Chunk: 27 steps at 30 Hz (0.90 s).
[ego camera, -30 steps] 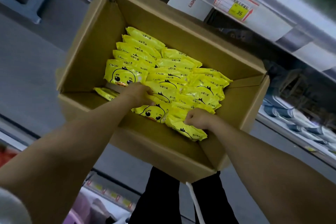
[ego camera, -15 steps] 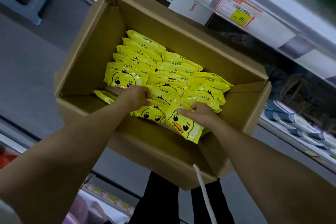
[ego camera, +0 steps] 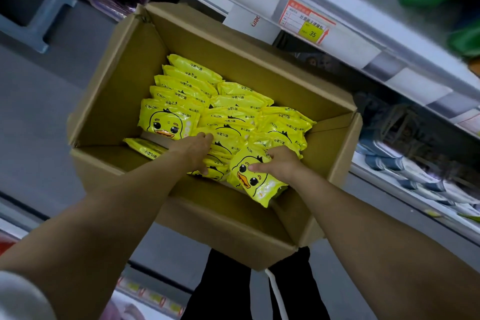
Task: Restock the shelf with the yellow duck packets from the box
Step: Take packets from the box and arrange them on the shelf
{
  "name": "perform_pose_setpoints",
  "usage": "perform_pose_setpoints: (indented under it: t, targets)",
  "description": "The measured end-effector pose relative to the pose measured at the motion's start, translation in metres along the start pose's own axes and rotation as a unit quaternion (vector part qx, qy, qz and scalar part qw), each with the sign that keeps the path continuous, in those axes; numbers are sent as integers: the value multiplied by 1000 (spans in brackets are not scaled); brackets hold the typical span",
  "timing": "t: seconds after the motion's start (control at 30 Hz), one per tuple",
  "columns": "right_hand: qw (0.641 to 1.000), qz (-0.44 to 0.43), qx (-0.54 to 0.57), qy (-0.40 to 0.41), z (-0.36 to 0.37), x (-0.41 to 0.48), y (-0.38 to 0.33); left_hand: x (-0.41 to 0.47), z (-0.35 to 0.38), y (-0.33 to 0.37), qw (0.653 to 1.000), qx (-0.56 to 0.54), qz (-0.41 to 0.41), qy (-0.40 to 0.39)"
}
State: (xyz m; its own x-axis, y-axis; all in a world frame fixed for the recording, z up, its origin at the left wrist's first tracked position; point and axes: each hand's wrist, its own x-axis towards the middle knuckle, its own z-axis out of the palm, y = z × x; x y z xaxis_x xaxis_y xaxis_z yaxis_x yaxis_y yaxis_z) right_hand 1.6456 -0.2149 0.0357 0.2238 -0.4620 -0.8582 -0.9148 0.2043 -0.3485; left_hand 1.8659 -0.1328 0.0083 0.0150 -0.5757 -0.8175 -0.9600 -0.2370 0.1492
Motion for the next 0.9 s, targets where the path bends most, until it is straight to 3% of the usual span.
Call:
perform_pose_setpoints:
  t: [0.23,0.47,0.67,0.9]
  targets:
    - [996,14,82,21,-21,-33,0,-30,-19,4,999,-54,-3,-1]
    - [983,-26,178,46,-59,-86,-16,-89,-82,14,983,-162,-78,44]
    - [983,-71,150,81,-96,-147,-14,-143,-118,47,964,-238,-71,91]
    - [977,-141,122,105,-167,-235,32,-212,-135,120,900,-415,-54,120]
